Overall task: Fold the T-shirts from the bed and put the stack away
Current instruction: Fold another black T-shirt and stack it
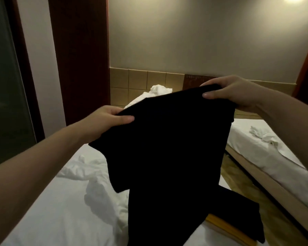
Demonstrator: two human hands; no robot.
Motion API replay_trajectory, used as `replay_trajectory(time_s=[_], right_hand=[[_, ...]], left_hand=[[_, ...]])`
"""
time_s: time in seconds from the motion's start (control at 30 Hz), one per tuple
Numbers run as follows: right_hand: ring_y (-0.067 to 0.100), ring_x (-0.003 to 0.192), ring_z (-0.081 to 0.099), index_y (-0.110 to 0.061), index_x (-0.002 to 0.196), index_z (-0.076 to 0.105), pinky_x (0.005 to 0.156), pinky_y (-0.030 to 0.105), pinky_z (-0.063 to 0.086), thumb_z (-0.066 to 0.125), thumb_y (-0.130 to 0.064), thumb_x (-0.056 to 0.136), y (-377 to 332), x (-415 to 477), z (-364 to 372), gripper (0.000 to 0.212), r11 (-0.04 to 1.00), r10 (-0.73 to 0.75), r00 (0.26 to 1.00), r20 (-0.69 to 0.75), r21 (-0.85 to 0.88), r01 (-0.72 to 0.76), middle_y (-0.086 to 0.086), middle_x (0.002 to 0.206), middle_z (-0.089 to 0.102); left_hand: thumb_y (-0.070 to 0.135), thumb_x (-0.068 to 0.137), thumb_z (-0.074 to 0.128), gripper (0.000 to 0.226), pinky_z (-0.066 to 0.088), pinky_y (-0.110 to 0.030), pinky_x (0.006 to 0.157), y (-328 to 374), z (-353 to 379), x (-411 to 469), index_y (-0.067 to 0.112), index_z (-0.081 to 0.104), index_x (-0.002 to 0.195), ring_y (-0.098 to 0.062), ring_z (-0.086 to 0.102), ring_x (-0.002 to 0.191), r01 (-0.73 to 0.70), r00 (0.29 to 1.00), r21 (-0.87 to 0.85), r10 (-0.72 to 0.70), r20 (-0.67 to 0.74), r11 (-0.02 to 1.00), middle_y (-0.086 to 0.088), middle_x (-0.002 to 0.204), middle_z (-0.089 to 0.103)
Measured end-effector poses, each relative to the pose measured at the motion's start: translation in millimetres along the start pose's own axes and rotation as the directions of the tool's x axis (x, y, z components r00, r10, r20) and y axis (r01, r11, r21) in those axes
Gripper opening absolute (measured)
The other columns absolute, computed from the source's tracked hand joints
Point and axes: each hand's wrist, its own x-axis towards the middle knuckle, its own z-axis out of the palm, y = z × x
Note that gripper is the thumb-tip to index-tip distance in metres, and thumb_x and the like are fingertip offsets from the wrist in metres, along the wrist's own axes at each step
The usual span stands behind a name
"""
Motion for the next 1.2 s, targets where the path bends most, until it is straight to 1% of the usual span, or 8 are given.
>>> replay_trajectory(time_s=[0.17, 0.3, 0.47, 0.57, 0.73, 0.87, 0.97, 1.2], right_hand=[[0.008, 0.081, 0.068, -0.023, 0.106, 0.067, 0.069, 0.02, 0.055, 0.063, -0.013, 0.086, 3, 2, 5, 0.023, 0.996, 0.006, 1.0, 0.016, -0.09, -0.005, -0.007, 0.089, 0.072], [0.018, 0.091, 0.065, -0.031, 0.099, 0.07, 0.085, 0.033, 0.05, 0.064, -0.017, 0.085, 4, 5, -2, 0.02, 1.0, 0.009, 0.999, -0.053, -0.015, -0.01, 0.001, 0.101, 0.067], [0.014, 0.081, 0.062, -0.033, 0.092, 0.067, 0.07, 0.023, 0.051, 0.059, -0.01, 0.088, 6, 6, -2, 0.024, 0.998, 0.056, 0.997, -0.061, 0.035, -0.054, 0.002, 0.097, 0.061], [0.01, 0.071, 0.063, -0.032, 0.094, 0.064, 0.061, 0.019, 0.053, 0.058, -0.011, 0.09, 11, 6, 0, 0.022, 0.994, 0.095, 0.992, -0.088, 0.063, -0.09, 0.001, 0.094, 0.062], [0.013, 0.084, 0.067, -0.029, 0.113, 0.06, 0.079, 0.029, 0.055, 0.062, -0.023, 0.088, 13, 1, -2, 0.026, 0.983, 0.179, 0.984, -0.014, -0.021, -0.18, 0.001, 0.105, 0.065], [0.011, 0.072, 0.07, -0.016, 0.109, 0.061, 0.06, 0.022, 0.057, 0.061, -0.022, 0.083, 0, -9, 2, 0.027, 0.955, 0.291, 0.939, 0.181, -0.121, -0.272, 0.0, 0.089, 0.071], [0.011, 0.065, 0.07, -0.007, 0.104, 0.06, 0.051, 0.019, 0.053, 0.063, -0.017, 0.08, -3, -16, 4, 0.026, 0.915, 0.396, 0.88, 0.262, -0.194, -0.354, 0.0, 0.076, 0.072], [0.012, 0.067, 0.07, -0.009, 0.097, 0.063, 0.054, 0.021, 0.055, 0.064, -0.008, 0.08, -15, -28, 10, 0.018, 0.944, 0.312, 0.932, 0.187, -0.169, -0.282, 0.0, 0.076, 0.072]], left_hand=[[0.068, 0.042, 0.076, 0.064, 0.047, -0.011, 0.058, -11, 11, -4, 0.016, 0.072, 0.078, -0.009, 0.068, 0.069, 0.045, 0.999, 0.147, -0.043, -0.015, 0.988, 0.006, 0.067, 0.068], [0.049, 0.077, 0.059, 0.033, 0.044, -0.014, 0.044, -6, 12, -5, 0.017, 0.068, 0.071, -0.004, 0.058, 0.045, 0.021, 0.981, -0.101, -0.04, -0.187, 0.995, 0.008, 0.049, 0.059], [0.033, 0.091, 0.051, 0.032, 0.043, -0.013, 0.044, -4, 15, 0, 0.012, 0.061, 0.069, -0.002, 0.055, 0.041, 0.008, 0.946, -0.047, -0.023, -0.322, 0.999, 0.009, 0.042, 0.053], [0.021, 0.088, 0.058, 0.017, 0.045, -0.013, 0.044, -4, 11, 0, 0.011, 0.063, 0.074, -0.004, 0.061, 0.047, 0.002, 0.951, -0.017, -0.007, -0.309, 1.0, 0.008, 0.049, 0.06], [0.014, 0.075, 0.071, 0.008, 0.05, -0.016, 0.05, -8, -1, 0, 0.009, 0.067, 0.078, -0.008, 0.066, 0.058, 0.027, 0.958, 0.118, 0.008, -0.287, 0.993, 0.003, 0.063, 0.065], [0.006, 0.078, 0.067, 0.016, 0.053, -0.017, 0.062, -1, -6, 0, -0.003, 0.064, 0.091, -0.01, 0.066, 0.069, 0.041, 0.974, 0.259, 0.019, -0.224, 0.965, -0.01, 0.081, 0.063], [0.007, 0.079, 0.067, 0.007, 0.049, -0.02, 0.069, 9, -5, -2, 0.004, 0.065, 0.085, -0.013, 0.063, 0.077, 0.063, 0.981, 0.364, 0.009, -0.195, 0.929, -0.01, 0.083, 0.063], [0.014, 0.078, 0.07, 0.012, 0.049, -0.038, 0.082, 20, -1, -8, 0.006, 0.065, 0.084, -0.023, 0.061, 0.085, 0.085, 0.973, 0.547, 0.05, -0.227, 0.833, -0.014, 0.086, 0.063]])
